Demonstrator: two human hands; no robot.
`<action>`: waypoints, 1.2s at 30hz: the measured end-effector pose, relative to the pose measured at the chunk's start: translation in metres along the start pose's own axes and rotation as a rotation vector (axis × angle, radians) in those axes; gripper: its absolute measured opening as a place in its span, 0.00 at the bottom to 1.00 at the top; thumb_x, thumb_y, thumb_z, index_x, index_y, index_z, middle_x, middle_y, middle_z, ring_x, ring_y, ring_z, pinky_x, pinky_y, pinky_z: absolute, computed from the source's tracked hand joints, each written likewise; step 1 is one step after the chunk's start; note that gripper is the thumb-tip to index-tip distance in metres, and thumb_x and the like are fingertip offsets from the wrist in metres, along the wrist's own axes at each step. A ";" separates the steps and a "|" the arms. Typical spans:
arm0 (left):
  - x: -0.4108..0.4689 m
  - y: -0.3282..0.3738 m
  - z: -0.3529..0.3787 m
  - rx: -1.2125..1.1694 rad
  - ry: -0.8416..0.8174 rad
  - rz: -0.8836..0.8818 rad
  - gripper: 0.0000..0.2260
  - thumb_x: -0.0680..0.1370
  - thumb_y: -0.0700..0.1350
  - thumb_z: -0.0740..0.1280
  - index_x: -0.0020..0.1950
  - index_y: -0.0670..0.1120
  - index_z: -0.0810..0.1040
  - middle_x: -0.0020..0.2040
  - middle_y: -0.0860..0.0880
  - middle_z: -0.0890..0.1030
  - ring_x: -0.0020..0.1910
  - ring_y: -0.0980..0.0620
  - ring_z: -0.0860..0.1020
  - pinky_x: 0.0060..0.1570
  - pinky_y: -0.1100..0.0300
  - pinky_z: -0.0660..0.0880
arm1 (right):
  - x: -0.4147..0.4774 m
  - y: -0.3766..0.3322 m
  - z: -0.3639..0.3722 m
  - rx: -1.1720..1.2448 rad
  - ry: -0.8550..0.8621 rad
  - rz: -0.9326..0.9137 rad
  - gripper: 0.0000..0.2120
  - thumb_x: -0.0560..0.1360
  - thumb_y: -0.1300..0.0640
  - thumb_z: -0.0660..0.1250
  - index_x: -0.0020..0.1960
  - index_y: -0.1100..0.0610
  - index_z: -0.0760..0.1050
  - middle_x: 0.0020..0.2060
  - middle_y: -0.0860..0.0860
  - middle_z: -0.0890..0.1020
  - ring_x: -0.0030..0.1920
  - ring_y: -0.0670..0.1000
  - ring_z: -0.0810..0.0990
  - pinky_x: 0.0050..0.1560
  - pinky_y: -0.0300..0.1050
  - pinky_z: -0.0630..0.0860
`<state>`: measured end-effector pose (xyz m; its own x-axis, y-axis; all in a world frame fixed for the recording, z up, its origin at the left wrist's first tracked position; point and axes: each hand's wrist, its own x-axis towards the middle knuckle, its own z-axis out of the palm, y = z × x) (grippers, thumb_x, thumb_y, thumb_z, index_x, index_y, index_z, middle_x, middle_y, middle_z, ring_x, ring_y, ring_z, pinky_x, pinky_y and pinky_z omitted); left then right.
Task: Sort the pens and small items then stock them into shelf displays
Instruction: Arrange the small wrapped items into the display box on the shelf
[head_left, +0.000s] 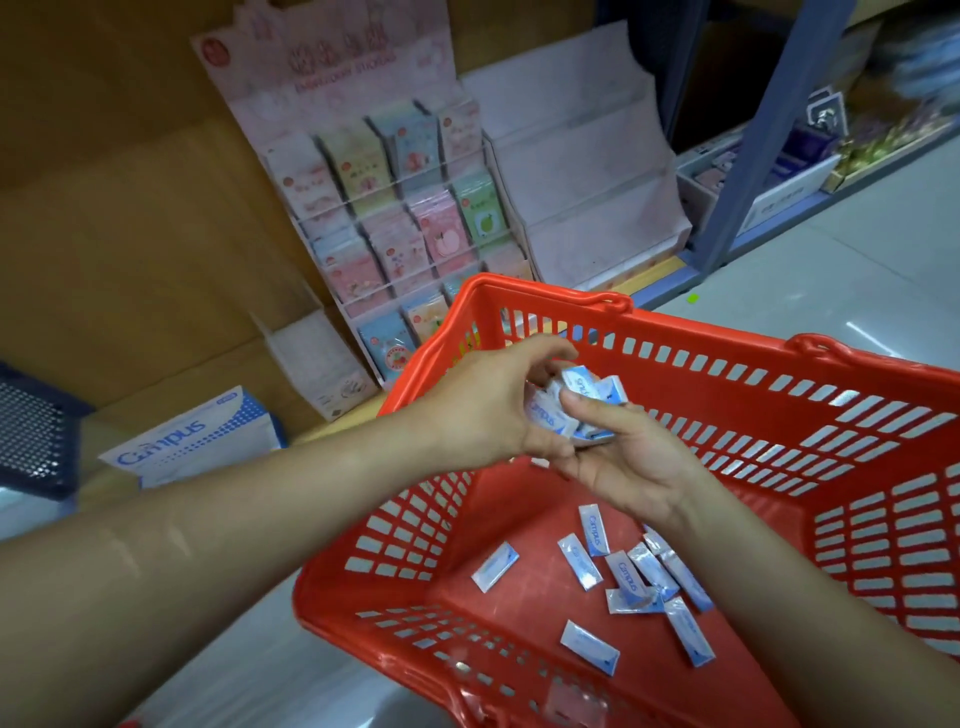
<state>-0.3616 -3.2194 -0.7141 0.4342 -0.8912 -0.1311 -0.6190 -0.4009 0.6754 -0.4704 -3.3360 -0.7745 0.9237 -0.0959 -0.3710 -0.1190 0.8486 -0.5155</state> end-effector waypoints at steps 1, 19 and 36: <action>-0.005 -0.001 -0.009 0.049 0.016 0.015 0.34 0.62 0.49 0.80 0.66 0.55 0.71 0.58 0.56 0.77 0.54 0.61 0.76 0.54 0.71 0.71 | 0.001 -0.001 0.007 -0.031 -0.012 -0.008 0.21 0.69 0.64 0.71 0.61 0.65 0.77 0.55 0.62 0.81 0.52 0.58 0.83 0.45 0.46 0.82; -0.094 -0.062 -0.049 -0.525 0.047 -0.437 0.07 0.79 0.41 0.64 0.57 0.44 0.72 0.33 0.44 0.80 0.23 0.50 0.77 0.27 0.54 0.79 | 0.034 0.000 0.137 -0.467 -0.065 -0.092 0.19 0.63 0.72 0.67 0.51 0.56 0.76 0.43 0.59 0.80 0.42 0.57 0.82 0.40 0.50 0.81; -0.140 -0.154 -0.106 -1.028 0.548 -0.482 0.15 0.72 0.28 0.64 0.52 0.46 0.68 0.46 0.40 0.76 0.30 0.49 0.76 0.29 0.59 0.77 | 0.122 0.064 0.256 -0.829 -0.038 0.076 0.18 0.72 0.77 0.63 0.49 0.56 0.74 0.45 0.58 0.78 0.44 0.57 0.79 0.41 0.54 0.82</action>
<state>-0.2582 -3.0103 -0.7229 0.8399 -0.3974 -0.3697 0.3650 -0.0905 0.9266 -0.2716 -3.1602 -0.6549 0.9120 -0.0239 -0.4094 -0.3977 0.1921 -0.8972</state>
